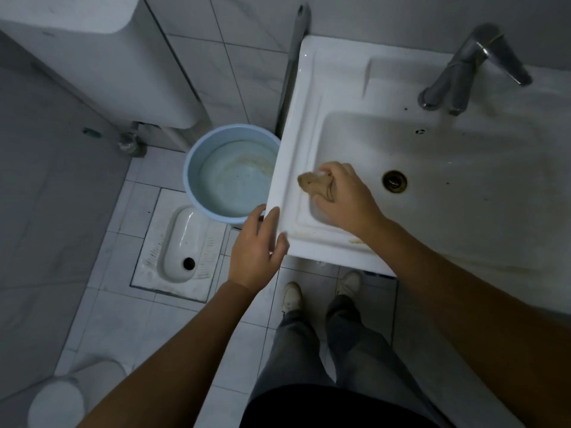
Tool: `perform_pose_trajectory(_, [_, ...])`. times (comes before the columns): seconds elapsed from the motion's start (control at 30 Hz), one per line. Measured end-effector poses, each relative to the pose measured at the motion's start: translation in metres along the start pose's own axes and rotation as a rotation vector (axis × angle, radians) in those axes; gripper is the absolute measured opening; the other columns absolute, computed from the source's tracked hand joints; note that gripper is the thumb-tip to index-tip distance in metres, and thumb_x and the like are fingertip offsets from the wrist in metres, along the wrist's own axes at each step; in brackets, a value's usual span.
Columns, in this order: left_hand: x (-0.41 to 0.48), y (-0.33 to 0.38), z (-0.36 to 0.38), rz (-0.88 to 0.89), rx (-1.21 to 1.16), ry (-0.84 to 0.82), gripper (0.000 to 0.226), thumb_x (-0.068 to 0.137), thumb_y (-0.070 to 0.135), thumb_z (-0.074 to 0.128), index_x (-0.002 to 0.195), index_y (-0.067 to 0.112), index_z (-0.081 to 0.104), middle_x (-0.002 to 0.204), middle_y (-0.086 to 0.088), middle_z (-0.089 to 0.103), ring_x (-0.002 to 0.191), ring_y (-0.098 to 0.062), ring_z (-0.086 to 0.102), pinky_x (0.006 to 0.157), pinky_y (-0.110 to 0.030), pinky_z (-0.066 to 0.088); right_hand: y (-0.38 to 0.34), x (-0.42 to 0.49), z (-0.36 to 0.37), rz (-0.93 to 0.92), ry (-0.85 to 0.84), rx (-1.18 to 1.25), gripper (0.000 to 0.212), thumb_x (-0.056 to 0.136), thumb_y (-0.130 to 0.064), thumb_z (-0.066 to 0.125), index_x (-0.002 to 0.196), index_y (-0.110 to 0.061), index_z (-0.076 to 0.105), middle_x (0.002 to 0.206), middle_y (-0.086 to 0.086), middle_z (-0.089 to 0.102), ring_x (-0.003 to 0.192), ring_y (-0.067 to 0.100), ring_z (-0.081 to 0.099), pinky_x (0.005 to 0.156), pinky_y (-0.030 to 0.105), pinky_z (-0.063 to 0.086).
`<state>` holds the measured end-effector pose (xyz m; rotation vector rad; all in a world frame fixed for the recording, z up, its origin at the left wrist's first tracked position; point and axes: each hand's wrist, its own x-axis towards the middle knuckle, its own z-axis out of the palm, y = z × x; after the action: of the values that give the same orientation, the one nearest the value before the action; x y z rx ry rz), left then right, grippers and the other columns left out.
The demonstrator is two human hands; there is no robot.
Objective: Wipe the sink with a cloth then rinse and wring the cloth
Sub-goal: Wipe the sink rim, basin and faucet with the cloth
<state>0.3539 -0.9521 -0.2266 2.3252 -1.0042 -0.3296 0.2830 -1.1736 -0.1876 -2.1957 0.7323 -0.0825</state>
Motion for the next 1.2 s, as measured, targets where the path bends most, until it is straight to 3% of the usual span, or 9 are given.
perform_pose_trajectory(0.2, [-0.001, -0.011, -0.006, 0.086, 0.047, -0.017, 0.052, 0.1, 0.038, 0.054, 0.147, 0.018, 0.047, 0.147, -0.008, 0.048, 0.091, -0.014, 0.061, 0.075, -0.033, 0.057, -0.023, -0.025, 0.051, -0.01, 0.022, -0.116, 0.035, 0.086, -0.015, 0.062, 0.121, -0.018, 0.064, 0.124, 0.004, 0.054, 0.114, 0.027, 0.049, 0.097, 0.041, 0.047])
perform_pose_trajectory(0.33, [-0.005, -0.01, -0.006, 0.085, 0.019, -0.022, 0.054, 0.1, 0.036, 0.054, 0.15, 0.018, 0.045, 0.147, -0.012, 0.048, 0.103, -0.018, 0.06, 0.08, -0.035, 0.055, -0.01, -0.057, 0.029, -0.187, -0.208, -0.271, 0.032, 0.082, -0.019, 0.06, 0.112, -0.024, 0.068, 0.112, -0.004, 0.058, 0.106, 0.02, 0.05, 0.09, 0.039, 0.045])
perform_pose_trajectory(0.43, [-0.005, -0.01, -0.007, 0.074, 0.009, -0.038, 0.055, 0.1, 0.036, 0.053, 0.151, 0.019, 0.042, 0.147, -0.012, 0.047, 0.106, -0.02, 0.06, 0.082, -0.037, 0.057, 0.005, -0.064, 0.001, -0.125, -0.285, -0.298, 0.03, 0.086, -0.019, 0.059, 0.114, -0.021, 0.068, 0.115, -0.001, 0.057, 0.107, 0.021, 0.05, 0.087, 0.037, 0.046])
perform_pose_trajectory(0.63, [-0.005, -0.012, -0.007, 0.068, 0.013, -0.056, 0.056, 0.101, 0.039, 0.05, 0.152, 0.021, 0.038, 0.148, -0.011, 0.047, 0.105, -0.021, 0.061, 0.08, -0.038, 0.058, -0.01, -0.073, 0.022, 0.17, -0.033, -0.511, 0.04, 0.096, -0.028, 0.055, 0.135, -0.029, 0.056, 0.127, 0.005, 0.052, 0.112, 0.028, 0.05, 0.094, 0.044, 0.044])
perform_pose_trajectory(0.77, [-0.004, -0.017, -0.006, 0.08, 0.023, -0.076, 0.058, 0.103, 0.044, 0.046, 0.155, 0.025, 0.033, 0.15, -0.009, 0.045, 0.117, -0.021, 0.058, 0.084, -0.037, 0.057, -0.051, -0.064, 0.063, 0.065, 0.014, -0.353, 0.049, 0.086, -0.022, 0.062, 0.134, -0.021, 0.05, 0.127, 0.006, 0.056, 0.111, 0.027, 0.054, 0.091, 0.037, 0.041])
perform_pose_trajectory(0.87, [-0.003, -0.02, -0.008, 0.102, 0.027, -0.106, 0.059, 0.103, 0.046, 0.045, 0.157, 0.027, 0.03, 0.148, -0.008, 0.046, 0.11, -0.017, 0.06, 0.081, -0.034, 0.057, -0.047, -0.071, 0.059, -0.023, 0.018, -0.335, 0.046, 0.088, -0.025, 0.059, 0.133, -0.02, 0.054, 0.127, 0.002, 0.057, 0.111, 0.025, 0.054, 0.092, 0.037, 0.04])
perform_pose_trajectory(0.97, [0.0, -0.016, -0.011, 0.106, 0.08, -0.09, 0.056, 0.1, 0.042, 0.051, 0.152, 0.022, 0.039, 0.147, -0.012, 0.048, 0.109, -0.022, 0.061, 0.085, -0.039, 0.058, -0.018, -0.091, 0.041, -0.01, 0.036, -0.502, 0.042, 0.09, -0.033, 0.051, 0.131, -0.025, 0.057, 0.128, -0.001, 0.056, 0.115, 0.026, 0.05, 0.093, 0.042, 0.039])
perform_pose_trajectory(1.07, [0.006, -0.007, -0.013, 0.169, 0.157, -0.001, 0.045, 0.094, 0.035, 0.059, 0.134, 0.016, 0.054, 0.142, -0.016, 0.052, 0.12, -0.032, 0.055, 0.093, -0.047, 0.052, 0.014, -0.114, 0.015, 0.13, 0.093, -0.614, 0.041, 0.091, -0.038, 0.05, 0.13, -0.028, 0.057, 0.128, 0.002, 0.056, 0.116, 0.03, 0.05, 0.09, 0.043, 0.04])
perform_pose_trajectory(1.2, [0.013, 0.012, -0.005, 0.323, 0.187, 0.0, 0.037, 0.094, 0.035, 0.061, 0.123, 0.013, 0.065, 0.138, -0.012, 0.058, 0.125, -0.029, 0.054, 0.099, -0.045, 0.042, 0.054, -0.145, -0.025, 0.326, 0.158, -0.719, 0.044, 0.095, -0.044, 0.047, 0.134, -0.022, 0.055, 0.131, 0.01, 0.055, 0.12, 0.035, 0.05, 0.093, 0.046, 0.039])
